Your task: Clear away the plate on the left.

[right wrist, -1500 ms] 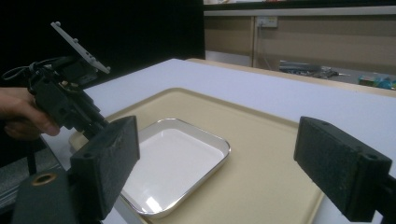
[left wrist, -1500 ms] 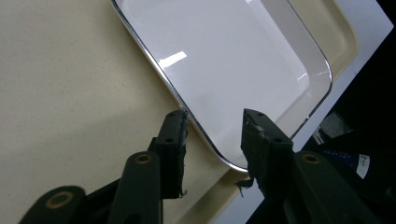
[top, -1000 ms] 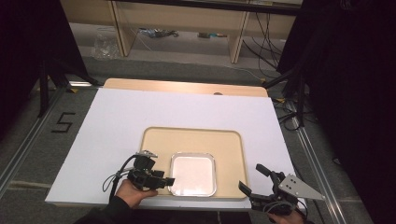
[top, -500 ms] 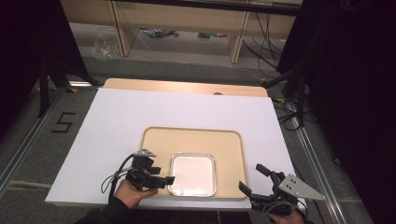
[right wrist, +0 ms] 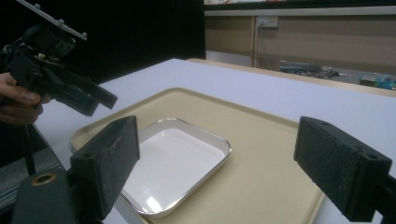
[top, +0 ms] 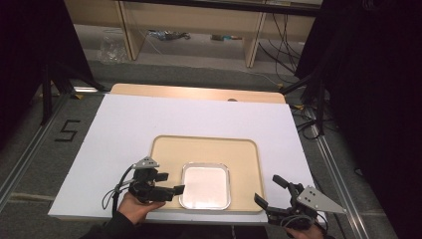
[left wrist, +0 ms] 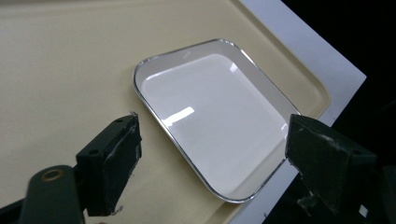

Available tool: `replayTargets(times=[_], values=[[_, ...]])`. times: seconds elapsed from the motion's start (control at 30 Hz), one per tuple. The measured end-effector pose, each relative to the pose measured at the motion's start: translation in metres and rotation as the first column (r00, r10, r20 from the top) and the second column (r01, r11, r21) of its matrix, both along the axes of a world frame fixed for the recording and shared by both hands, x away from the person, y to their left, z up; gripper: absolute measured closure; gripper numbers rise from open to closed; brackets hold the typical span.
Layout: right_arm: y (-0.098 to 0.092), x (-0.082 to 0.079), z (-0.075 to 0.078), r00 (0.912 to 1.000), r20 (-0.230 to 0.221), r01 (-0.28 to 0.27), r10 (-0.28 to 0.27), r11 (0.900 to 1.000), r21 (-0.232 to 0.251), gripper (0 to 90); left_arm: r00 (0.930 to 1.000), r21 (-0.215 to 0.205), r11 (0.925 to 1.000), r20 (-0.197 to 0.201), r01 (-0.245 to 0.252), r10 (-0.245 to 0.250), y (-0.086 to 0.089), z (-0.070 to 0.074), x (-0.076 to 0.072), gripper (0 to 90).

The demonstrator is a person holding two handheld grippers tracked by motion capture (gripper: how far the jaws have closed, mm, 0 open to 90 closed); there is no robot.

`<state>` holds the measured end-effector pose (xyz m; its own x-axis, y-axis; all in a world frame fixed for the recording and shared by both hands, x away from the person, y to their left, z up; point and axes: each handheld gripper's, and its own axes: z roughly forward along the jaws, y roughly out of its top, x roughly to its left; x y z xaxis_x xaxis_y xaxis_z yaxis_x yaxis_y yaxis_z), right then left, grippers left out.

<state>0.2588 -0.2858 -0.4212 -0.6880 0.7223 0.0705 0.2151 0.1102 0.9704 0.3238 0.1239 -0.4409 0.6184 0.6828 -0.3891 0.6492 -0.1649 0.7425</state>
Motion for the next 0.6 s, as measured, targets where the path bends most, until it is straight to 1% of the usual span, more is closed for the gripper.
replayTargets(times=[0.03, 0.07, 0.13, 0.23, 0.27, 0.33, 0.37, 0.4, 0.43, 0.47, 0.5, 0.53, 0.6], values=[[0.000, 0.000, 0.000, 1.0000, -0.001, 0.000, 0.000, 1.000, 0.000, 15.1, 1.0000, -0.005, 1.0000, 0.009, -0.002, 0.002, 0.001, 0.001, -0.001, 17.8], [0.000, 0.000, 0.000, 1.0000, -0.001, 0.001, -0.001, 1.000, 0.000, 15.1, 0.9996, -0.022, 0.9997, 0.028, 0.001, -0.001, 0.003, 0.003, -0.002, 17.6], [0.000, 0.000, 0.000, 1.0000, 0.000, 0.000, 0.000, 1.000, -0.002, 15.1, 0.9981, -0.038, 0.9993, 0.061, -0.002, 0.005, 0.005, 0.005, -0.004, 17.3], [0.000, 0.000, 0.000, 1.0000, 0.000, 0.001, -0.001, 1.000, 0.000, 15.2, 0.9941, -0.046, 0.9988, 0.107, -0.014, 0.019, 0.008, 0.009, -0.008, 16.6], [0.000, 0.000, 0.000, 1.0000, 0.001, 0.000, 0.000, 1.000, -0.001, 15.1, 0.9913, -0.052, 0.9985, 0.129, -0.018, 0.025, 0.009, 0.010, -0.009, 16.5], [0.000, 0.000, 0.000, 1.0000, 0.001, 0.000, 0.000, 1.000, -0.001, 15.2, 0.9847, -0.048, 0.9983, 0.169, -0.033, 0.041, 0.011, 0.012, -0.012, 16.5], [0.000, 0.000, 0.000, 1.0000, 0.000, 0.000, 0.000, 1.000, 0.000, 15.2, 0.9833, -0.050, 0.9978, 0.175, -0.042, 0.050, 0.011, 0.013, -0.013, 16.4], [0.000, 0.000, 0.000, 1.0000, 0.001, 0.001, -0.001, 1.000, 0.000, 15.2, 0.9804, -0.054, 0.9975, 0.189, -0.045, 0.055, 0.013, 0.014, -0.014, 16.0], [0.000, 0.000, 0.000, 1.0000, 0.001, 0.001, -0.001, 1.000, -0.003, 15.1, 0.9774, -0.037, 0.9982, 0.204, -0.047, 0.054, 0.014, 0.015, -0.014, 15.8], [0.000, 0.000, 0.000, 1.0000, 0.000, 0.001, -0.001, 1.000, -0.002, 15.2, 0.9742, -0.026, 0.9972, 0.213, -0.071, 0.075, 0.015, 0.014, -0.015, 15.8], [0.000, 0.000, 0.000, 1.0000, 0.000, 0.000, 0.000, 1.000, 0.001, 15.1, 0.9688, -0.013, 0.9962, 0.232, -0.086, 0.087, 0.016, 0.015, -0.016, 15.8], [0.000, 0.000, 0.000, 1.0000, 0.000, 0.001, -0.001, 1.000, -0.003, 15.1, 0.9666, -0.017, 0.9967, 0.243, -0.079, 0.081, 0.016, 0.014, -0.016, 15.8], [0.000, 0.000, 0.000, 1.0000, 0.001, 0.000, 0.000, 1.000, -0.002, 15.1, 0.9592, -0.009, 0.9958, 0.268, -0.091, 0.090, 0.018, 0.015, -0.018, 15.8]])
